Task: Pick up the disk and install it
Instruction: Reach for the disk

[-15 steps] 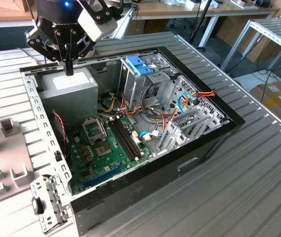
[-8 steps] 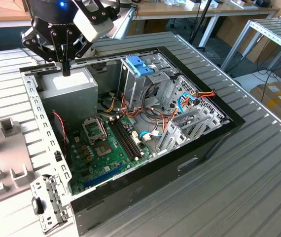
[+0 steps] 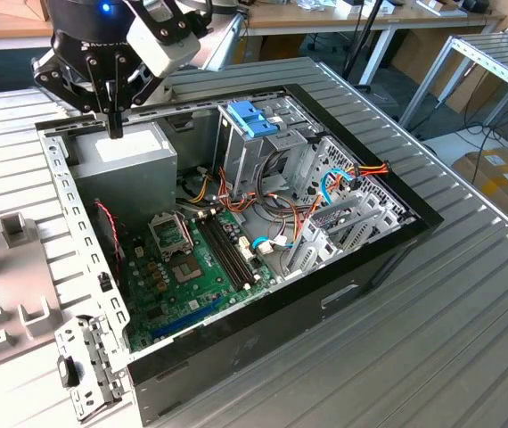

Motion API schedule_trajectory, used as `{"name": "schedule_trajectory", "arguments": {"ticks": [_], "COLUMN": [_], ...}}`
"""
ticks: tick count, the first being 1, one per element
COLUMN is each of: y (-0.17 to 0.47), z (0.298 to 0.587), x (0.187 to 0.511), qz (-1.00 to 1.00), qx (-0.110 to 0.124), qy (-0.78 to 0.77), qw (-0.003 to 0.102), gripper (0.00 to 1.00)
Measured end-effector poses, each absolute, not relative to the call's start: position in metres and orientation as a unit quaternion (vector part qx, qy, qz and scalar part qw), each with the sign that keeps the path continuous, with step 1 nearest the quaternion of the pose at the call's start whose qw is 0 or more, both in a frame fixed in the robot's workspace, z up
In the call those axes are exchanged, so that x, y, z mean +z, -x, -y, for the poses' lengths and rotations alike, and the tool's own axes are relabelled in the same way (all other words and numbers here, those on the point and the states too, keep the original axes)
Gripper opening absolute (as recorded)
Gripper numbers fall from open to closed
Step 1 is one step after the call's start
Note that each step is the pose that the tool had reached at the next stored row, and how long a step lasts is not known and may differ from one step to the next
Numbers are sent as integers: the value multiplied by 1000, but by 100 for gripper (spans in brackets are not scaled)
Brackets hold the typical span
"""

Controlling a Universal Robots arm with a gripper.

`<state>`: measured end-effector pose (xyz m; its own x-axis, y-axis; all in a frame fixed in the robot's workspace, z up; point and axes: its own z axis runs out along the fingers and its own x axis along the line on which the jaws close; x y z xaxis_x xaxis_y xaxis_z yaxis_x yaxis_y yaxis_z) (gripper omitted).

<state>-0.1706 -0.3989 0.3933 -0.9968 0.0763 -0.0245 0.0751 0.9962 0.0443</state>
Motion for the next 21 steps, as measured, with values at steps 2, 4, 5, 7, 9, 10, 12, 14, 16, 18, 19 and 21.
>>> {"name": "schedule_trajectory", "arguments": {"ticks": [2,4,5,7,9,10,12,14,16,18,19,21], "y": [172,173,174,175,176,177,178,179,181,182,183,184], "z": [399,399,399,399,399,399,399,399,399,399,399,399], "x": [393,393,393,393,393,393,393,393,393,393,393,393], "qz": [-999,-999,-999,-999,-999,-999,-999,-999,-999,-999,-999,-999], "qx": [22,22,22,22,22,22,22,22,22,22,22,22], "qy": [-38,-38,-38,-38,-38,-38,-38,-38,-38,-38,-38,-38], "qw": [13,13,13,13,13,13,13,13,13,13,13,13], "gripper": [11,11,11,11,11,11,11,11,11,11,11,11]}}
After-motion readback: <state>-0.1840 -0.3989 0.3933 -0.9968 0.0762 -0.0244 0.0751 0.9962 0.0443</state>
